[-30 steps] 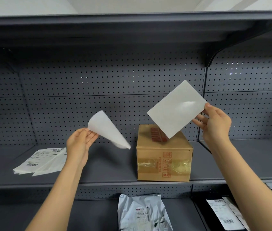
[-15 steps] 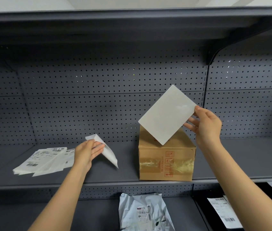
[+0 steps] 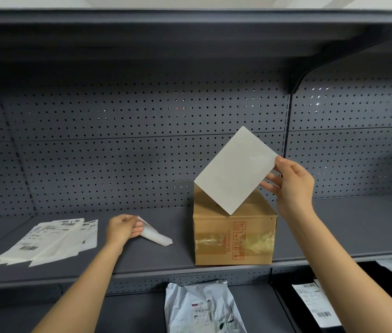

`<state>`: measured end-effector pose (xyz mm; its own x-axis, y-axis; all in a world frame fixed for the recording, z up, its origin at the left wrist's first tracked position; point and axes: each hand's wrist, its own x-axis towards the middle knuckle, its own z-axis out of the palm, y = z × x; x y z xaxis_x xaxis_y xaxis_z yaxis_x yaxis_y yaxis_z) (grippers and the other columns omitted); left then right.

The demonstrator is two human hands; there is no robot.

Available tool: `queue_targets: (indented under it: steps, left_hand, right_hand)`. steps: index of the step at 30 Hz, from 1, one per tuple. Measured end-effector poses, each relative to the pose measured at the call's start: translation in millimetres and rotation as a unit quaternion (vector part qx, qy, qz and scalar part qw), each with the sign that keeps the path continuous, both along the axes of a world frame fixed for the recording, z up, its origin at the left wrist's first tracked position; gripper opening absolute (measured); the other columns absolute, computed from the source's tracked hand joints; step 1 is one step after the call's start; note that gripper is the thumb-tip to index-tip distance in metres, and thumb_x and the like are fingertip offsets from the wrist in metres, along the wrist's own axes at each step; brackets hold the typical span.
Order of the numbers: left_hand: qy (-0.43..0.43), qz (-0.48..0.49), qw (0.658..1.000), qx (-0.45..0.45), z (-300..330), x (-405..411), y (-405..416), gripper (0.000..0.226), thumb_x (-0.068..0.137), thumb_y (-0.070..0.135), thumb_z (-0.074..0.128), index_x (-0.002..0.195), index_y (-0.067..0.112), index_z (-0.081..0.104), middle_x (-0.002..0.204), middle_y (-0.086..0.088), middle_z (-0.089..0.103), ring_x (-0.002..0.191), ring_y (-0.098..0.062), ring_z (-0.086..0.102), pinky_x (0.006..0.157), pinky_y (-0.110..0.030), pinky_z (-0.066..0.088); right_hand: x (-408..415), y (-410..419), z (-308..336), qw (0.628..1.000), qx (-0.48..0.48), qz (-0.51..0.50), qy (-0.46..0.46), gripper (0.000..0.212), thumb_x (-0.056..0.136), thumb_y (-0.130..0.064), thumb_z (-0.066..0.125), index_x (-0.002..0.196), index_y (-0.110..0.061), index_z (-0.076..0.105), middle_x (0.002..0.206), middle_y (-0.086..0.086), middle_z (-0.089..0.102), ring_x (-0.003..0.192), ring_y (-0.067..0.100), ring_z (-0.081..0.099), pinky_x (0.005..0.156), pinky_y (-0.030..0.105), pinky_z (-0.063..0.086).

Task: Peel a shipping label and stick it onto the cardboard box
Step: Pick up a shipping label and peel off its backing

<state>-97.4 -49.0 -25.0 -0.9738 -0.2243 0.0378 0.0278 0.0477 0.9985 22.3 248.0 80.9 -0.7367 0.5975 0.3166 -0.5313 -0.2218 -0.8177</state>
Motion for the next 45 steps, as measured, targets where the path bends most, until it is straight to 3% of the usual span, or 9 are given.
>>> queue_targets:
  steps: [7, 13, 18, 21, 26, 30, 34, 39, 45]
  left_hand:
    - [-0.001, 0.015, 0.999, -0.049, -4.6, -6.4, -5.8, 0.012, 0.084, 0.007, 0.06, 0.073, 0.004, 0.056, 0.067, -0.013, 0.062, 0.047, -0.012, 0.061, 0.044, -0.012, 0.051]
    - [0.013, 0.035, 0.997, -0.073, -2.8, -7.3, -6.6, 0.022, 0.08, 0.011, 0.066, 0.067, 0.008, 0.048, 0.062, -0.012, 0.061, 0.051, -0.017, 0.058, 0.041, -0.015, 0.05]
    - [0.04, 0.034, 0.997, -0.056, 14.3, 3.1, 6.7, 0.015, 0.085, 0.017, 0.059, 0.079, 0.011, 0.047, 0.074, -0.012, 0.061, 0.053, -0.018, 0.052, 0.053, -0.027, 0.044]
    - [0.134, 0.036, 0.988, -0.061, 40.3, 19.5, 27.4, 0.01, 0.087, 0.014, 0.055, 0.081, 0.019, 0.049, 0.087, -0.01, 0.06, 0.064, -0.02, 0.053, 0.064, -0.032, 0.046]
    - [0.377, -0.032, 0.91, -0.171, 86.4, 79.4, 87.2, 0.013, 0.084, 0.01, 0.057, 0.091, 0.021, 0.054, 0.089, 0.008, 0.054, 0.083, -0.002, 0.052, 0.073, -0.008, 0.041]
    - [0.45, -0.059, 0.84, -0.297, 91.3, 99.9, 129.9, 0.026, 0.081, 0.021, 0.06, 0.105, 0.012, 0.059, 0.107, 0.004, 0.055, 0.103, -0.005, 0.041, 0.085, -0.009, 0.027]
    - [0.484, -0.039, 0.774, -0.407, 82.5, 100.6, 148.1, 0.033, 0.075, 0.033, 0.052, 0.1, 0.012, 0.059, 0.102, -0.005, 0.062, 0.098, -0.02, 0.054, 0.084, -0.029, 0.046]
    - [0.49, -0.015, 0.765, -0.418, 77.3, 101.0, 150.1, 0.014, 0.077, 0.015, 0.054, 0.09, 0.011, 0.054, 0.09, -0.005, 0.062, 0.083, -0.024, 0.059, 0.076, -0.026, 0.036]
    - [0.48, 0.009, 0.781, -0.4, 83.0, 104.1, 143.3, 0.013, 0.082, 0.015, 0.045, 0.081, 0.008, 0.056, 0.079, -0.005, 0.061, 0.073, -0.022, 0.058, 0.057, -0.025, 0.044]
  right_hand:
    - [-3.1, -2.6, -2.0, 1.0, -0.001, 0.003, -0.001, 0.016, 0.091, -0.016, 0.05, 0.079, -0.013, 0.059, 0.091, 0.005, 0.067, 0.055, 0.008, 0.068, 0.046, 0.022, 0.054]
    - [-2.9, -3.9, -1.1, 1.0, -0.004, 0.003, -0.005, 0.016, 0.091, -0.015, 0.05, 0.079, -0.013, 0.059, 0.097, 0.009, 0.066, 0.055, 0.008, 0.068, 0.046, 0.023, 0.055]
    - [-1.5, -5.6, 0.0, 1.0, -0.015, 0.004, -0.005, 0.015, 0.091, -0.014, 0.05, 0.079, -0.013, 0.058, 0.104, 0.012, 0.065, 0.053, 0.007, 0.067, 0.045, 0.021, 0.054]
    - [-1.5, -8.8, 1.6, 0.999, -0.032, 0.006, 0.001, 0.014, 0.092, -0.014, 0.049, 0.08, -0.012, 0.057, 0.107, 0.011, 0.064, 0.055, 0.007, 0.069, 0.046, 0.021, 0.054]
    - [-3.0, -23.8, 4.6, 0.998, -0.056, 0.01, 0.011, 0.014, 0.093, -0.015, 0.046, 0.081, -0.013, 0.051, 0.102, 0.009, 0.065, 0.057, 0.011, 0.069, 0.05, 0.026, 0.058]
    - [1.8, -41.2, 5.3, 0.996, -0.082, 0.04, 0.02, 0.013, 0.094, -0.013, 0.043, 0.081, -0.013, 0.047, 0.086, 0.005, 0.066, 0.05, 0.011, 0.068, 0.045, 0.025, 0.056]
    - [5.7, -52.1, 3.1, 0.992, -0.105, 0.06, 0.024, 0.013, 0.094, -0.012, 0.045, 0.081, -0.013, 0.046, 0.091, 0.01, 0.065, 0.052, 0.011, 0.067, 0.04, 0.022, 0.051]
    - [12.5, -52.9, 4.3, 0.991, -0.096, 0.097, 0.018, 0.012, 0.093, -0.011, 0.044, 0.081, -0.011, 0.044, 0.084, 0.006, 0.064, 0.056, 0.014, 0.067, 0.045, 0.024, 0.052]
    - [18.7, -50.9, 5.2, 0.986, -0.055, 0.156, 0.009, 0.01, 0.091, -0.013, 0.045, 0.084, -0.009, 0.049, 0.086, 0.01, 0.061, 0.081, 0.025, 0.062, 0.07, 0.034, 0.054]
